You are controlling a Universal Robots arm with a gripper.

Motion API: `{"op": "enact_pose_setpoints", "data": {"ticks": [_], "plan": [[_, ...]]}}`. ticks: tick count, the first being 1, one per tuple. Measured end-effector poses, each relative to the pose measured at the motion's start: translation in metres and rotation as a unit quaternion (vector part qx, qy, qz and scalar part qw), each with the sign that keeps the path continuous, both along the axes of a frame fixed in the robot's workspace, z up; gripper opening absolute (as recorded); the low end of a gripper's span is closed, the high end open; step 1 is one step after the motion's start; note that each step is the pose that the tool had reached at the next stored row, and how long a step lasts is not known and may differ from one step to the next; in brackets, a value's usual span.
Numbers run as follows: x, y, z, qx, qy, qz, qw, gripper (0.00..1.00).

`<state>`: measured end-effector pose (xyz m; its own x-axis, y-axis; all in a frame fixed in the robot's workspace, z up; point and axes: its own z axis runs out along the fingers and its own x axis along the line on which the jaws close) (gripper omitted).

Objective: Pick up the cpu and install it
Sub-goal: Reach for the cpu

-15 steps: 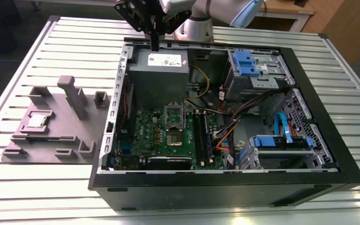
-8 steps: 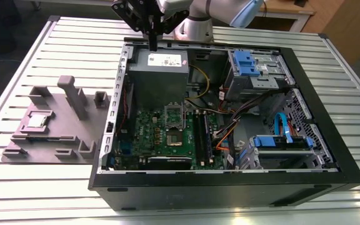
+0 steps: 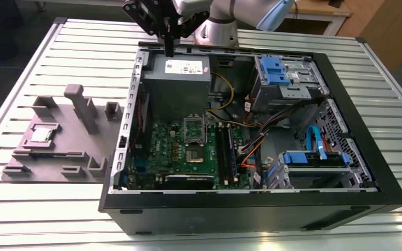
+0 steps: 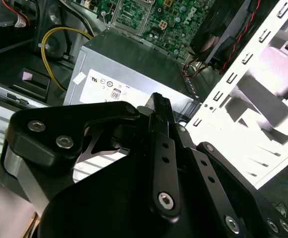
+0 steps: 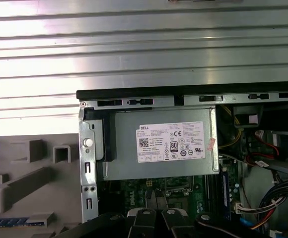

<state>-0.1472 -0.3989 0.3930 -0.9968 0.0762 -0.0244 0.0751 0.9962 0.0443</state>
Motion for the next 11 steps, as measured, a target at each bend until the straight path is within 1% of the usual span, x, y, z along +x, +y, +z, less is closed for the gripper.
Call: {"op": "enact_pose_setpoints", "data": {"ticks": [6, 11], "plan": [[-0.0002, 0.0, 0.0, 0.0, 0.0, 0.0, 1.0, 0.1], [-0.002, 0.0, 0.0, 0.0, 0.0, 0.0, 1.0, 0.1]]}}
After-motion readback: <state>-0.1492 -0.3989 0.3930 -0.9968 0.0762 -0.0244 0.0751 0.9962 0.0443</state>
